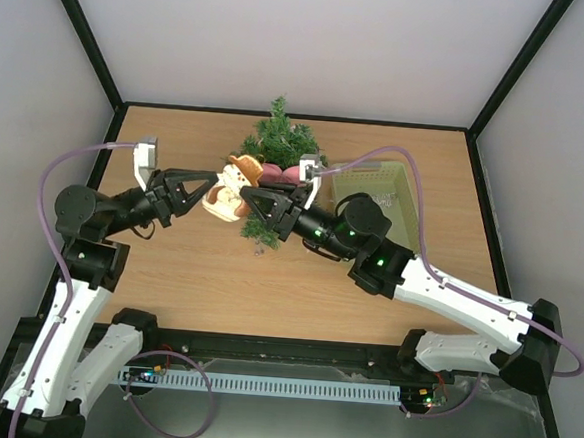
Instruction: Decorate the small christmas tree
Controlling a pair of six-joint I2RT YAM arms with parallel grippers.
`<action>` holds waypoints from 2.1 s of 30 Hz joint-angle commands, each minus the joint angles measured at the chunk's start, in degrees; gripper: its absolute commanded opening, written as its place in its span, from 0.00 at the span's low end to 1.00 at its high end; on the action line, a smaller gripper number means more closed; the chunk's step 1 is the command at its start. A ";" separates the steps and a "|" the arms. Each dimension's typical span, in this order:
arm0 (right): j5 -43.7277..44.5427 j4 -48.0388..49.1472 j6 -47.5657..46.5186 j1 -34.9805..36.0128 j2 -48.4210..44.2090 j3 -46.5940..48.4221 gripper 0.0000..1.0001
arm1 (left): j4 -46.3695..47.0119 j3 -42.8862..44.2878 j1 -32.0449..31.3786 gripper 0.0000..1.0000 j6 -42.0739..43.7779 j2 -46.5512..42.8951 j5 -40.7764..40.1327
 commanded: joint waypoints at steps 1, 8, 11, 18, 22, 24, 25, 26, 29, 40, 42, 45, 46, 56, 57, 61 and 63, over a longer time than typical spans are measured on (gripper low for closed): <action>1.54 5.68 0.20 0.73 0.97 1.58 0.31 | 5.40 -1.28 -0.45 0.02 -3.07 -0.67 -0.31; 2.51 6.93 -2.09 0.70 0.02 -0.26 0.02 | 7.05 -2.06 -0.74 0.03 -4.28 -0.64 -0.14; 1.72 3.21 -7.77 0.69 -0.26 0.24 0.02 | 2.63 -0.15 -0.71 0.20 -1.64 -0.40 0.39; -0.62 -21.58 -33.40 0.75 -1.70 3.85 0.02 | -20.49 9.69 -1.70 0.60 18.87 0.37 -0.64; -1.98 -27.86 -43.74 0.73 -3.32 3.57 0.02 | -24.87 9.57 -1.73 0.58 21.98 1.69 0.89; -2.15 -29.83 -46.76 0.71 -2.95 3.84 0.02 | -28.29 9.75 -1.72 0.57 24.04 2.78 1.47; -2.46 -31.05 -48.06 0.73 -2.29 4.20 0.02 | -30.18 9.89 -1.73 0.56 24.95 3.39 1.40; -2.94 -32.64 -49.36 0.69 -1.43 4.62 0.02 | -31.97 9.99 -1.73 0.56 25.68 3.81 1.38; -2.96 -35.62 -52.37 0.74 0.96 4.93 0.02 | -35.17 9.80 -1.68 0.54 27.74 4.38 1.99; -2.32 -29.68 -60.62 0.69 -0.31 2.10 0.02 | -43.45 7.94 -1.67 0.43 33.90 6.31 7.16; -2.47 -30.01 -61.82 0.74 0.27 2.56 0.02 | -42.09 6.94 -1.73 0.42 32.83 6.52 8.37; -2.87 -30.42 -63.07 0.76 1.30 3.24 0.02 | -40.05 6.13 -1.72 0.42 31.20 6.96 9.23; -2.99 -30.42 -63.30 0.70 1.70 3.40 0.02 | -39.59 6.04 -1.73 0.43 31.01 7.20 9.08; 2.52 -22.71 -55.95 0.79 6.54 6.10 0.02 | -49.20 15.95 -1.72 0.46 37.30 6.03 -20.23; 3.27 -21.96 -55.06 0.82 7.48 6.50 0.02 | -49.59 16.37 -1.73 0.48 37.11 5.16 -24.15; 7.97 -20.69 -51.60 0.86 10.78 9.12 0.02 | -52.21 17.45 -1.73 0.49 36.68 3.39 -33.58; 9.96 -20.68 -50.09 0.95 12.36 11.03 0.02 | -53.20 17.70 -1.73 0.48 36.14 3.12 -35.12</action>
